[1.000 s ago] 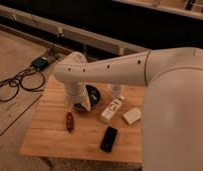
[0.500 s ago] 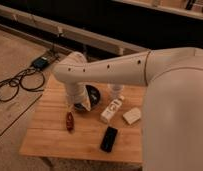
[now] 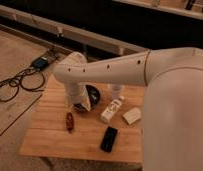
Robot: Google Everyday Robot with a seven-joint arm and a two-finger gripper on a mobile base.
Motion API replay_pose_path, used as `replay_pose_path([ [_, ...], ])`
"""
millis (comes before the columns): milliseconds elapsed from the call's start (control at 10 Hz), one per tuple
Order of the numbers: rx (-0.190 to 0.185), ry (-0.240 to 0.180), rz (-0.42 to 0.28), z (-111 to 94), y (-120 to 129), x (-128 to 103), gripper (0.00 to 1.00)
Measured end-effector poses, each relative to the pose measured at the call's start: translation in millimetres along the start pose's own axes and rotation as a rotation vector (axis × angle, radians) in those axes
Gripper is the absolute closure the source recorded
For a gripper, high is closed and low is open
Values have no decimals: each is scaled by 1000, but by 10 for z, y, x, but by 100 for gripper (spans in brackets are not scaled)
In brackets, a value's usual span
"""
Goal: Push the eraser across the table
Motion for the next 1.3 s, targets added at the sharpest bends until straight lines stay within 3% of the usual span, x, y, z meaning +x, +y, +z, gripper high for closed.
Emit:
replay_pose_path([
  [200, 17, 18, 3, 117, -240, 10, 35],
  [800, 49, 48, 134, 307, -1058, 214, 35],
  [1300, 43, 18, 230, 380, -1401, 563, 35],
])
